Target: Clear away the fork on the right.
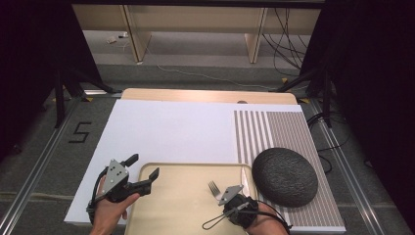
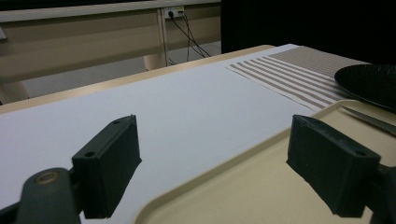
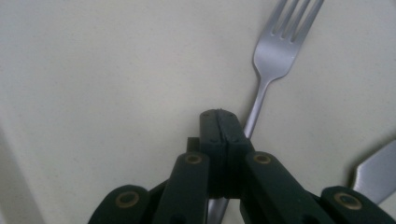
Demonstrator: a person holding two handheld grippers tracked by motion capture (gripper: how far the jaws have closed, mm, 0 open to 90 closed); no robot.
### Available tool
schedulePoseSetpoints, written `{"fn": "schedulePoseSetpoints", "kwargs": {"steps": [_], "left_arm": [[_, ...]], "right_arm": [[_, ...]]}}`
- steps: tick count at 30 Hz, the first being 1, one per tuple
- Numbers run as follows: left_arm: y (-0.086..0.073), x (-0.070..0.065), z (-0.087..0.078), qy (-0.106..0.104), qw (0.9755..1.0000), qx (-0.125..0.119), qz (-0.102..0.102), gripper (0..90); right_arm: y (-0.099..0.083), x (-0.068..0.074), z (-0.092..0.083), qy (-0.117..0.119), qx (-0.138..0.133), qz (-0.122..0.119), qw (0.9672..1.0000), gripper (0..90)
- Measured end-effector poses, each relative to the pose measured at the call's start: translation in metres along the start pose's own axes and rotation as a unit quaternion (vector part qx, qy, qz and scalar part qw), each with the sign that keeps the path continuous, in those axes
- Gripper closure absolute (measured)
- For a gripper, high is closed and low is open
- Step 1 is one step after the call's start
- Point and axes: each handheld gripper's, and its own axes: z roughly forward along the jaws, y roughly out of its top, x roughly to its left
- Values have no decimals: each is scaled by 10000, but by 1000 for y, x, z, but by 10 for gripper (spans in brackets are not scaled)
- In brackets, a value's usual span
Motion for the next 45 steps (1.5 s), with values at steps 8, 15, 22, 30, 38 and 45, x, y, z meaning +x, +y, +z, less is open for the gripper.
{"fn": "schedulePoseSetpoints", "kwargs": {"steps": [8,15,22,30,38,45], "left_arm": [[0,0,0,2,10000,4,0,168],[0,0,0,5,10000,10,-16,168],[0,0,0,10,10000,9,-12,168],[0,0,-1,-2,10000,-5,-24,168],[0,0,-1,-6,10000,-1,-14,168],[0,0,-1,-4,10000,-1,-16,168]], "right_arm": [[-6,-9,-3,1,24,104,9999,900],[-12,-15,-6,-32,82,211,9997,900],[-19,-20,-9,-67,120,329,9994,900],[-23,-24,-12,-41,137,404,9991,900],[-26,-26,-13,-29,149,434,9989,900],[-27,-26,-13,-46,46,508,9987,893]]}}
